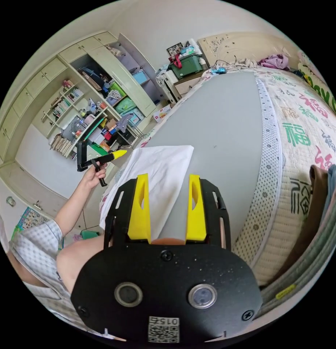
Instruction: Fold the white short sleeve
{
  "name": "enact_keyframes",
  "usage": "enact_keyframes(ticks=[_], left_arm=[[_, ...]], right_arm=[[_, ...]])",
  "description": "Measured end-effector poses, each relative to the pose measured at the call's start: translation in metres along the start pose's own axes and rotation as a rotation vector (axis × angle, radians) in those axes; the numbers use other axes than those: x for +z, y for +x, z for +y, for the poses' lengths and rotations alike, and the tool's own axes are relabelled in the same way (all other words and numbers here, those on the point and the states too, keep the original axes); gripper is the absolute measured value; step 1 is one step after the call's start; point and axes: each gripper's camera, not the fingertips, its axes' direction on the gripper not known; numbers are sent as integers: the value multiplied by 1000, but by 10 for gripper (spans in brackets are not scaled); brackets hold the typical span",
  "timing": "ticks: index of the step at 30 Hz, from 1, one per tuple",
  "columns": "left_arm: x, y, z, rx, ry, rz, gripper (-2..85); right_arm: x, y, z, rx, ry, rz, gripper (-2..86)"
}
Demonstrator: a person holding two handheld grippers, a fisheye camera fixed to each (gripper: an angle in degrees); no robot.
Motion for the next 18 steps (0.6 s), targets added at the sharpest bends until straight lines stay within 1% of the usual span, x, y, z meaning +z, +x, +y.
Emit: enact_keyframes(ticks=[2, 6, 8, 13, 15, 18], left_arm=[[27, -20, -28, -5, -37, 60, 172], [58, -36, -53, 42, -115, 102, 174], [72, -35, -60, 103, -158, 90, 167], [91, -22, -58, 230, -240, 50, 142], [90, -23, -54, 237, -217, 49, 137], [89, -29, -51, 218, -214, 92, 117]], right_arm=[[15, 10, -23, 35, -30, 43, 149], [35, 20, -46, 64, -86, 76, 139], [41, 20, -57, 53, -94, 107, 136], [51, 17, -72, 19, -131, 102, 133], [49, 15, -73, 16, -132, 92, 130], [45, 11, -70, 8, -136, 74, 109]])
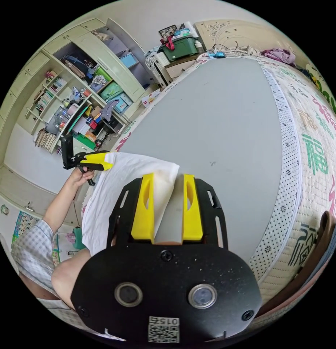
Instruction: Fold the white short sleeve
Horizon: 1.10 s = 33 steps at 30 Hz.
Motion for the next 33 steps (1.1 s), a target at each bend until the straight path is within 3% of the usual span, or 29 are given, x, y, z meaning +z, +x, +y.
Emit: enact_keyframes(ticks=[6, 9, 23, 33], left_arm=[[4, 0, 0, -40, -36, 87, 40], [-20, 15, 2, -46, 44, 109, 11], [-229, 275, 42, 321, 487, -21, -2], [-249, 410, 49, 500, 577, 76, -2]], right_arm=[[-8, -22, 14, -33, -1, 27, 66], [-37, -38, 30, -25, 87, -6, 45], [-304, -188, 210, -318, 670, -56, 35], [-417, -232, 352, -354, 862, 75, 31]])
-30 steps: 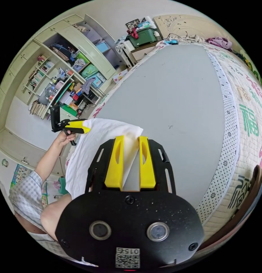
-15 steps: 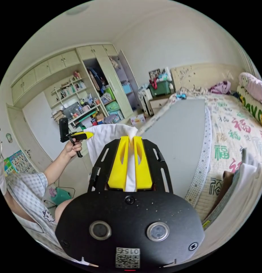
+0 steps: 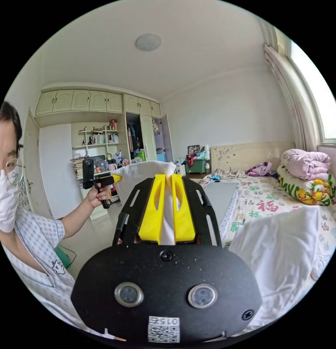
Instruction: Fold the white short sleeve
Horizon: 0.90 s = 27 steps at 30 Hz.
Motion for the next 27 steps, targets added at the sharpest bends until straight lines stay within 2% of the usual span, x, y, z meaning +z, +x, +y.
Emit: enact_keyframes(ticks=[8, 14, 21, 27], left_arm=[[53, 79, -26, 72, 40, 238, -2], [87, 127, -20, 109, 48, 337, -3], [111, 144, -3, 119, -34, 313, -3], [108, 92, -29, 42, -76, 179, -5]], right_arm=[[-140, -36, 17, -27, 107, 128, 25], [-198, -57, 51, -44, 118, 214, 24], [-197, -55, 74, -47, 63, 219, 23], [-121, -6, 40, -45, -38, 125, 22]])
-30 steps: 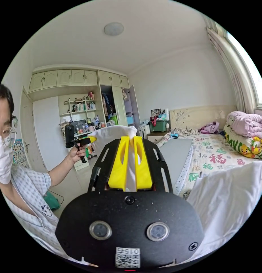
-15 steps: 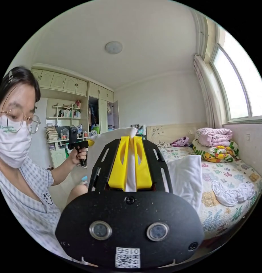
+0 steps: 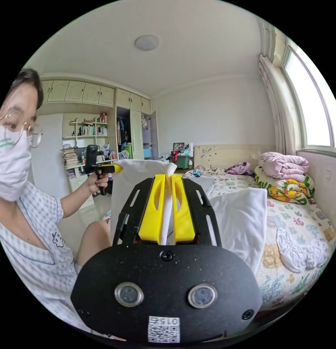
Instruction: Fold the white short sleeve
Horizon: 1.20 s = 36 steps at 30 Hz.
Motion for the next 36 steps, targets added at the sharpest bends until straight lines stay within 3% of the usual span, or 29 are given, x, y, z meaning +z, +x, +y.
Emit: enact_keyframes(ticks=[11, 16, 22, 25, 32, 36], left_arm=[[-50, -174, -37, -158, 128, -255, -6], [-60, -236, 16, -298, 251, -182, -6], [-86, -240, 67, -349, 243, -259, -7], [-105, -230, 101, -388, 159, -345, -6], [-153, -137, 242, -465, 24, -319, -6], [-180, -93, 306, -552, 73, -329, -6]], right_arm=[[233, 86, -137, 3, -81, -231, 14], [270, 81, -148, -40, -100, -285, 15], [338, 66, -104, 50, -274, -301, 16], [360, 27, -46, 59, -408, -363, 18], [361, -53, 108, 126, -524, -533, 40], [350, -39, 130, 243, -513, -360, 59]])
